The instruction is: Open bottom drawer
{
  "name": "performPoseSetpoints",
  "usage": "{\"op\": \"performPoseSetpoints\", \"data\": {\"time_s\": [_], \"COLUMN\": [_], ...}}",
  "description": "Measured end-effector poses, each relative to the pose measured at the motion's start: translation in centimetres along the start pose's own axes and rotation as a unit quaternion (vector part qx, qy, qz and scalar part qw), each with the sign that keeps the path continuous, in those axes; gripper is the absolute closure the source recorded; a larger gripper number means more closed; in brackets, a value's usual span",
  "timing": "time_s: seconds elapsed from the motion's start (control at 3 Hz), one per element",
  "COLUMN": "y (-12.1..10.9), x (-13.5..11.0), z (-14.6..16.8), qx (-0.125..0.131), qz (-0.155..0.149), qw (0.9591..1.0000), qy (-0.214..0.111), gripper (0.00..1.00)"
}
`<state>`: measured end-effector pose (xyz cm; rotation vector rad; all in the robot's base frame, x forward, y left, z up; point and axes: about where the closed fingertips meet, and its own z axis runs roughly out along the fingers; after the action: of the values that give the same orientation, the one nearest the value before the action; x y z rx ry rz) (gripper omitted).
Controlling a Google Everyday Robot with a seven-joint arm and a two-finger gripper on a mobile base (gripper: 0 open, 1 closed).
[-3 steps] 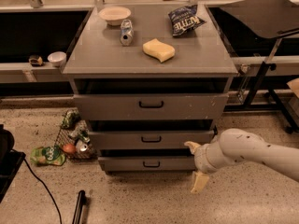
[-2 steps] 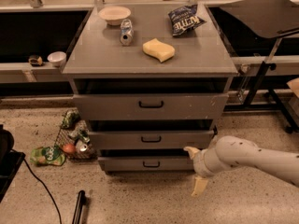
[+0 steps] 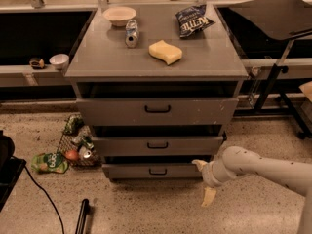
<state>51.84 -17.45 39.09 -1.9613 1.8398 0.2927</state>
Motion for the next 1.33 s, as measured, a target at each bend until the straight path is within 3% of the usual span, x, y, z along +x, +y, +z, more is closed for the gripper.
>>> {"op": "performPoseSetpoints", "data": {"time_s": [0.33, 0.67, 1.33], "y": [-2.1, -2.1, -3.2], "x": [1.6, 1.6, 7.8], "z": [3.0, 3.0, 10.2], "qx": [-0.012, -0.012, -0.02], "qz": [0.01, 0.01, 0.037], "qw": [0.9997, 0.9997, 0.9987], "qy": [-0.02, -0.02, 0.029], "gripper": [0.0, 0.0, 0.0]}}
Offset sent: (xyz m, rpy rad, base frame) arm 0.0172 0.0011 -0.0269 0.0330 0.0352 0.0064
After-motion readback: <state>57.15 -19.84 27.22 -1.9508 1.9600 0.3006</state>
